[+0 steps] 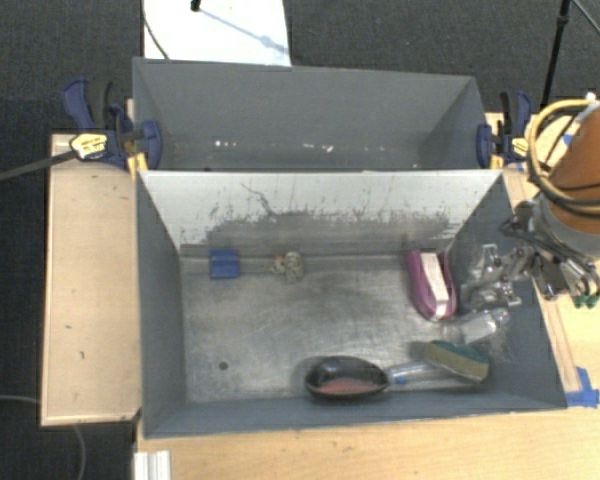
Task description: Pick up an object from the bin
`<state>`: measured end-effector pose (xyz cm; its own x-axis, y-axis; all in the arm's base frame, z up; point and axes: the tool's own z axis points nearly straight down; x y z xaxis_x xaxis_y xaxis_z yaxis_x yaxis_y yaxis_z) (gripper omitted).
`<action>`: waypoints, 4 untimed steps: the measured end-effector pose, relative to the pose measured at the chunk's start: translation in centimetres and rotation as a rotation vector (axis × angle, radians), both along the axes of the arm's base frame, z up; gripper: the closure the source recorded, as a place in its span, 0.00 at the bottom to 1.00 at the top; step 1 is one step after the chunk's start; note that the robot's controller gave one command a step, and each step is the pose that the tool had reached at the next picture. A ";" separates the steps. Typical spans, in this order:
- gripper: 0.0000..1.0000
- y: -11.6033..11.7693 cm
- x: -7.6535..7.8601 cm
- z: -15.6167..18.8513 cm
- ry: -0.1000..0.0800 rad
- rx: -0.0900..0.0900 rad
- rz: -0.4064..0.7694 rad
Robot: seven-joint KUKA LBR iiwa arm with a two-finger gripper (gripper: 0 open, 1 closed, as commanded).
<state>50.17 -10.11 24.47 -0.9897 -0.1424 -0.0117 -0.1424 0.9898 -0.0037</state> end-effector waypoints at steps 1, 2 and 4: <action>0.00 0.0 -0.2 -0.5 0.010 0.002 -0.003; 0.00 4.4 -1.7 -16.3 0.005 0.001 0.123; 1.00 6.1 -0.2 -1.8 0.003 -0.003 0.445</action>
Offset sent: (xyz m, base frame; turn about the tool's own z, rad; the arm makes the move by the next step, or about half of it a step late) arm 0.0000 0.0000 0.0000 0.0000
